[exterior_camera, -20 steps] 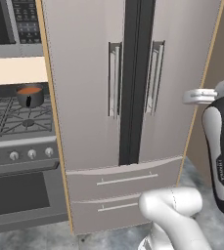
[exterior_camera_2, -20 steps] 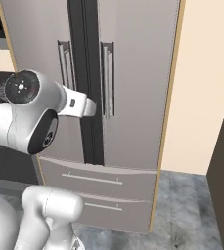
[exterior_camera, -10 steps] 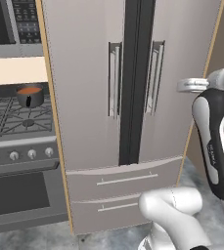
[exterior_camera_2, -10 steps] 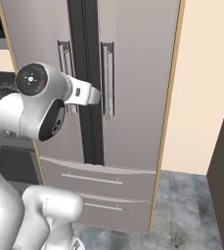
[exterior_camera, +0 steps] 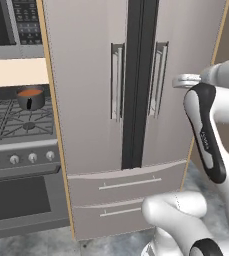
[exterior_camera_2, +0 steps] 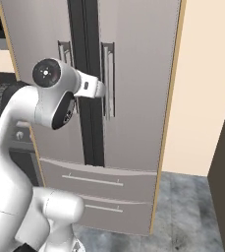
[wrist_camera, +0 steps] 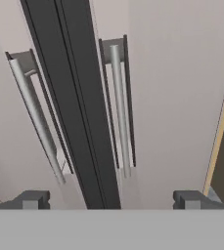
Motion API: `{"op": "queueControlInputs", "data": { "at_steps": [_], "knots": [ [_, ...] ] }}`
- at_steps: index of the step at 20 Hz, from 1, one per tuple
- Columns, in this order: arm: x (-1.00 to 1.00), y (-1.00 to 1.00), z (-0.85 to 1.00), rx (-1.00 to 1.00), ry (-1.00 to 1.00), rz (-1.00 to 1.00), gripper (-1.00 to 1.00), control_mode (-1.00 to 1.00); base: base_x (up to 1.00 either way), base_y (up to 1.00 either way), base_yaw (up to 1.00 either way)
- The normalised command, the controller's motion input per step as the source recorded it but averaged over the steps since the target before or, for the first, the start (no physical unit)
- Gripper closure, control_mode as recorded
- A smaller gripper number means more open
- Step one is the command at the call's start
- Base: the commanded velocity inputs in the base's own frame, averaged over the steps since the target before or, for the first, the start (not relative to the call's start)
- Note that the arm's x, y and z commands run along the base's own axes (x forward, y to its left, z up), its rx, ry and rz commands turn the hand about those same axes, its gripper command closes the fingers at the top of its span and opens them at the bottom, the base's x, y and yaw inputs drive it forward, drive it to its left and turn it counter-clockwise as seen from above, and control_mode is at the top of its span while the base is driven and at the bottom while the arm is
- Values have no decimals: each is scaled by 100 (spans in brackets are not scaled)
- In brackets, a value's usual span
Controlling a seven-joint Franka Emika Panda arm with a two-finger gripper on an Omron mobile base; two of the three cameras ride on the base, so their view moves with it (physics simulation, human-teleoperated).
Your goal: Retrieve the steak from the fridge and place it on the saucepan with marinade on the stove.
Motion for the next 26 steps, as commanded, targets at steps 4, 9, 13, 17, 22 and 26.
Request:
{"op": "queueControlInputs", "data": {
  "at_steps": [4, 9, 13, 17, 22, 26],
  "knots": [
    [61, -18, 0, 0, 0, 0, -100, -100, 0, 0, 0],
    [60, -22, 0, 2, 0, 0, -100, -100, 0, 0, 0],
    [62, -4, 0, 0, 0, 0, -100, -100, 0, 0, 0],
    [57, 0, 0, 0, 0, 0, -100, -100, 0, 0, 0],
    [57, 1, 0, 0, 0, 0, -100, -100, 0, 0, 0],
    [61, 0, -2, 0, 0, 0, -100, -100, 0, 0, 0]
  ]
}}
